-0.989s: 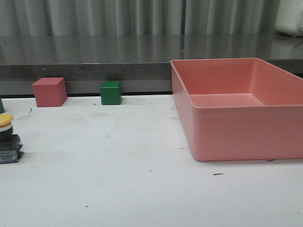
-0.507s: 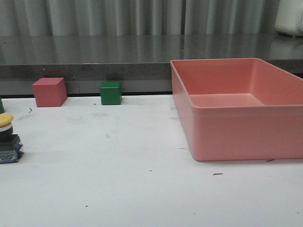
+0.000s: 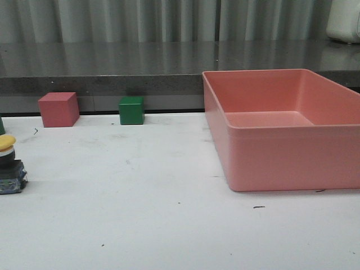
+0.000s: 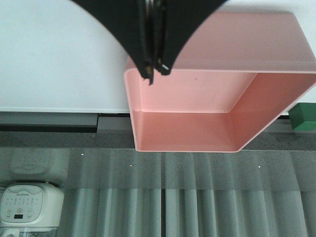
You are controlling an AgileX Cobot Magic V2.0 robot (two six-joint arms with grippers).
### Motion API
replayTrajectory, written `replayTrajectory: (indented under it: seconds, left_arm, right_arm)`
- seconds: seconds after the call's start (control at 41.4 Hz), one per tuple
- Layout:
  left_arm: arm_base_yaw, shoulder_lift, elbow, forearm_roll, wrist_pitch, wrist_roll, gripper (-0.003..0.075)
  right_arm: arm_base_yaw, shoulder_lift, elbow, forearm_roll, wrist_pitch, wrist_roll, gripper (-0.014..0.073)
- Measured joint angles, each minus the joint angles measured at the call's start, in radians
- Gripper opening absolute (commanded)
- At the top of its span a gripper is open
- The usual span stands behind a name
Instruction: Place and stand button with both arms
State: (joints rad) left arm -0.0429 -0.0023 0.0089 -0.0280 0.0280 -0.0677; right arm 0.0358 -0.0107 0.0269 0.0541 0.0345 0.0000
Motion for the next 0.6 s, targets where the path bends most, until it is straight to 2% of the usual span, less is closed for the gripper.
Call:
replayTrajectory:
  seconds: [0.603]
  left_arm:
    - [0.0, 0.0, 0.0, 0.0, 0.0, 0.0, -0.002]
  right_arm:
    - [0.0, 0.0, 0.0, 0.007, 0.0, -0.005, -0.0068]
